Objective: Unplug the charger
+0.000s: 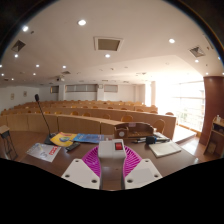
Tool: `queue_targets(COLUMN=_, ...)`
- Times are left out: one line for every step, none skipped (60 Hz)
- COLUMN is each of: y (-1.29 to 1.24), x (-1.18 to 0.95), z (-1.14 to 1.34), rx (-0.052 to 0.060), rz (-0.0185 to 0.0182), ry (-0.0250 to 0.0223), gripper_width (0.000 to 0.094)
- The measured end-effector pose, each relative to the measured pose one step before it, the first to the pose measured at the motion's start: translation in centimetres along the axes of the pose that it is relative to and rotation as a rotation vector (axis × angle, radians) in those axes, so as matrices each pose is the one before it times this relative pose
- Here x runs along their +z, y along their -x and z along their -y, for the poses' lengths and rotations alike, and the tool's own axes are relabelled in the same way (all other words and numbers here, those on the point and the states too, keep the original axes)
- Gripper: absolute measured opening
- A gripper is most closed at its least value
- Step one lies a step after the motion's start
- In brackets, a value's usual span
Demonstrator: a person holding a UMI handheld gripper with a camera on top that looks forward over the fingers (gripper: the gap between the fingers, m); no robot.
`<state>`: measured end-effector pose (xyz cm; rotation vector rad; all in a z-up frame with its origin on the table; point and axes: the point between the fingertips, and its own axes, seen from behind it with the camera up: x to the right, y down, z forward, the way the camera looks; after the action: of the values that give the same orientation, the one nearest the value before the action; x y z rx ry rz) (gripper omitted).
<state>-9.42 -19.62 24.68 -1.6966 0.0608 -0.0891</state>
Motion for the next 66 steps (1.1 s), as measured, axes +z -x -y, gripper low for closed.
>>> queue_targets(y=-0.593, x=0.333, z=-1.466, rx=0.0079, rz=-0.00322, ry=0.03383, gripper_width=0.0233)
queue_targets(y=-0.521, x=0.030, z=-1.951, rx=0.0097, rz=-0.00082, ry=0.03308, gripper_width=0.0234)
queue_targets(y=-0.505, x=0.273, z=-1.559, rx=0.0102, rz=0.00026, ry=0.03198, gripper_width=0.0236)
queue_targets(y=-0.497, x=0.258, z=-1.521, rx=0.0115, rz=0.00077, ry=0.02904, gripper_width=0.0237)
queue_targets(y=-0.472, x=0.344, z=-1.491, rx=0.0101, rz=0.00104, ry=0.02732, gripper_width=0.0241)
queue_targets(y=-0.453, x=0.328, z=-1.491, rx=0.0062, rz=0.00143, ry=0.02744, gripper_width=0.0245)
queue_targets(y=-0.401, x=0.339, z=-1.482, rx=0.0024, rz=0.00230, ry=0.02859, gripper_width=0.0252)
queue_targets(y=-0.423, x=0.316, z=-1.410, rx=0.0017, rz=0.00133, ry=0.02695, gripper_width=0.0257)
queue_targets(y=-0.390, x=0.479, z=-1.819, rx=0.0046, rz=0.00078, ry=0.01924, gripper_width=0.0267)
queue_targets(y=-0.321, x=0.055, z=-0.858, rx=0.0061, rz=0.00134, ry=0.02026, gripper_width=0.0276)
queue_targets(y=-0.290, x=0.203, z=-0.848, rx=0.0086, rz=0.00202, ry=0.01641, gripper_width=0.0279)
queue_targets(y=-0.211, x=0.227, z=-0.767, rx=0.0107, rz=0.00297, ry=0.01492, gripper_width=0.0286)
queue_targets(y=-0.229, x=0.192, z=-0.697, rx=0.0117, rz=0.00395, ry=0.01420, gripper_width=0.0291)
queue_targets(y=-0.250, x=0.201, z=-0.680, rx=0.0128, rz=0.00342, ry=0.01432, gripper_width=0.0307)
queue_targets(y=-0.211, x=0.364, z=-0.679, rx=0.0130, rz=0.00287, ry=0.01396, gripper_width=0.0314)
queue_targets(y=-0.239, x=0.208, z=-0.631, rx=0.0130, rz=0.00273, ry=0.01370, gripper_width=0.0327)
queue_targets(y=-0.186, x=0.307, z=-0.467, rx=0.0118, rz=0.00353, ry=0.01268, gripper_width=0.0336)
queue_targets(y=-0.204, x=0.207, z=-0.459, rx=0.0105, rz=0.00411, ry=0.00888, gripper_width=0.0347)
queue_targets(y=-0.219, x=0.248, z=-0.512, rx=0.0084, rz=0.00103, ry=0.00562, gripper_width=0.0356)
queue_targets(y=-0.330, x=0.158, z=-0.258, rx=0.0065, rz=-0.00026, ry=0.00593, gripper_width=0.0365)
queue_targets(y=-0.363, x=0.165, z=-0.205, rx=0.0045, rz=-0.00403, ry=0.00616, gripper_width=0.0376)
queue_targets(y=-0.421, x=0.154, z=-0.204, rx=0.0025, rz=-0.00689, ry=0.00727, gripper_width=0.0384)
queue_targets(y=-0.509, x=0.140, z=-0.171, rx=0.0000, rz=-0.00986, ry=0.00773, gripper_width=0.0402)
queue_targets(y=-0.595, x=0.099, z=-0.158, rx=-0.0027, rz=-0.01345, ry=0.00683, gripper_width=0.0424)
queue_targets(y=-0.527, x=0.110, z=-0.048, rx=-0.0053, rz=-0.01268, ry=0.00481, gripper_width=0.0455)
queue_targets(y=-0.481, x=0.126, z=0.007, rx=-0.0073, rz=-0.01070, ry=0.00324, gripper_width=0.0495)
queue_targets(y=-0.600, x=0.024, z=0.359, rx=-0.0082, rz=-0.00676, ry=0.00672, gripper_width=0.0537)
queue_targets(y=-0.309, x=0.115, z=-0.223, rx=-0.0095, rz=-0.01325, ry=-0.00095, gripper_width=0.0579)
queue_targets(y=-0.473, x=0.081, z=0.053, rx=-0.0106, rz=-0.01097, ry=-0.00072, gripper_width=0.0630)
queue_targets(y=-0.397, x=-0.037, z=0.089, rx=-0.0104, rz=-0.00994, ry=-0.00287, gripper_width=0.0684)
queue_targets(y=-0.342, x=0.088, z=0.169, rx=-0.0105, rz=-0.00855, ry=-0.00273, gripper_width=0.0738)
queue_targets(y=-0.317, x=0.000, z=0.150, rx=-0.0095, rz=-0.00760, ry=-0.00247, gripper_width=0.0794)
queue_targets(y=-0.316, x=-0.008, z=0.179, rx=-0.0088, rz=-0.00689, ry=-0.00289, gripper_width=0.0852)
queue_targets(y=-0.410, x=-0.047, z=0.235, rx=-0.0063, rz=-0.01094, ry=-0.00479, gripper_width=0.0861)
queue_targets(y=-0.183, x=-0.073, z=0.232, rx=-0.0068, rz=-0.00454, ry=-0.00594, gripper_width=0.0849)
queue_targets(y=-1.006, x=-0.219, z=0.738, rx=-0.0083, rz=-0.00398, ry=-0.00071, gripper_width=0.0841)
queue_targets(y=-0.127, x=-0.157, z=0.190, rx=-0.0070, rz=-0.00869, ry=-0.00656, gripper_width=0.0842)
queue_targets(y=0.110, x=-0.133, z=0.060, rx=-0.0079, rz=-0.00858, ry=-0.00762, gripper_width=0.0846)
queue_targets(y=-0.323, x=-0.304, z=0.426, rx=-0.0076, rz=-0.00352, ry=-0.00526, gripper_width=0.0849)
queue_targets(y=-0.132, x=-0.211, z=0.249, rx=-0.0085, rz=-0.00690, ry=-0.00703, gripper_width=0.0848)
queue_targets(y=-0.168, x=-0.173, z=0.262, rx=-0.0079, rz=-0.00730, ry=-0.00609, gripper_width=0.0847)
queue_targets(y=-0.179, x=-0.272, z=0.268, rx=-0.0079, rz=-0.00681, ry=-0.00587, gripper_width=0.0848)
queue_targets(y=-0.113, x=-0.366, z=0.267, rx=-0.0066, rz=-0.00534, ry=-0.00576, gripper_width=0.0850)
queue_targets(y=-0.048, x=-0.413, z=0.281, rx=-0.0056, rz=-0.00302, ry=-0.00587, gripper_width=0.0849)
queue_targets(y=-0.017, x=-0.455, z=0.246, rx=-0.0050, rz=-0.00175, ry=-0.00574, gripper_width=0.0849)
queue_targets(y=-0.174, x=-0.611, z=0.327, rx=-0.0051, rz=-0.00102, ry=-0.00459, gripper_width=0.0848)
queue_targets(y=0.091, x=-0.491, z=0.230, rx=-0.0034, rz=-0.00022, ry=-0.00488, gripper_width=0.0849)
queue_targets(y=0.116, x=-0.557, z=0.215, rx=-0.0027, rz=0.00133, ry=-0.00396, gripper_width=0.0850)
queue_targets(y=-0.119, x=-0.692, z=0.207, rx=-0.0028, rz=0.00351, ry=-0.00192, gripper_width=0.0850)
queue_targets(y=0.110, x=-0.553, z=0.127, rx=-0.0011, rz=0.00221, ry=-0.00297, gripper_width=0.0849)
queue_targets(y=0.079, x=-0.630, z=0.122, rx=-0.0007, rz=0.00140, ry=-0.00202, gripper_width=0.0848)
queue_targets(y=0.143, x=-0.717, z=0.125, rx=-0.0007, rz=0.00120, ry=-0.00246, gripper_width=0.0847)
queue_targets(y=0.168, x=-0.744, z=0.130, rx=-0.0008, rz=0.00299, ry=-0.00298, gripper_width=0.0848)
queue_targets(y=0.206, x=-0.760, z=0.107, rx=-0.0011, rz=0.00460, ry=-0.00333, gripper_width=0.0850)
queue_targets(y=0.154, x=-0.792, z=0.115, rx=-0.0007, rz=0.00309, ry=-0.00370, gripper_width=0.0849)
queue_targets(y=0.117, x=-0.834, z=0.081, rx=-0.0005, rz=0.00148, ry=-0.00377, gripper_width=0.0850)
queue_targets(y=0.111, x=-0.872, z=0.085, rx=-0.0002, rz=-0.00001, ry=-0.00403, gripper_width=0.0851)
queue_targets(y=0.090, x=-0.872, z=0.059, rx=-0.0005, rz=0.00012, ry=-0.00411, gripper_width=0.0849)
queue_targets(y=0.447, x=-0.792, z=-0.147, rx=-0.0012, rz=0.00023, ry=-0.00560, gripper_width=0.0849)
queue_targets(y=0.071, x=-0.878, z=0.026, rx=-0.0036, rz=0.00084, ry=-0.00230, gripper_width=0.0848)
queue_targets(y=-0.034, x=-0.997, z=0.002, rx=-0.0040, rz=-0.00006, ry=0.00064, gripper_width=0.0847)
queue_targets(y=0.071, x=-0.898, z=-0.096, rx=-0.0037, rz=-0.00158, ry=0.00066, gripper_width=0.0849)
queue_targets(y=0.058, x=-0.840, z=-0.096, rx=-0.0032, rz=-0.00203, ry=0.00033, gripper_width=0.0848)
queue_targets(y=0.109, x=-0.881, z=-0.114, rx=-0.0033, rz=-0.00193, ry=0.00019, gripper_width=0.0848)
queue_targets(y=0.092, x=-0.824, z=-0.109, rx=-0.0030, rz=-0.00094, ry=-0.00077, gripper_width=0.0848)
queue_targets(y=0.096, x=-0.864, z=-0.118, rx=-0.0021, rz=-0.00028, ry=-0.00113, gripper_width=0.0848)
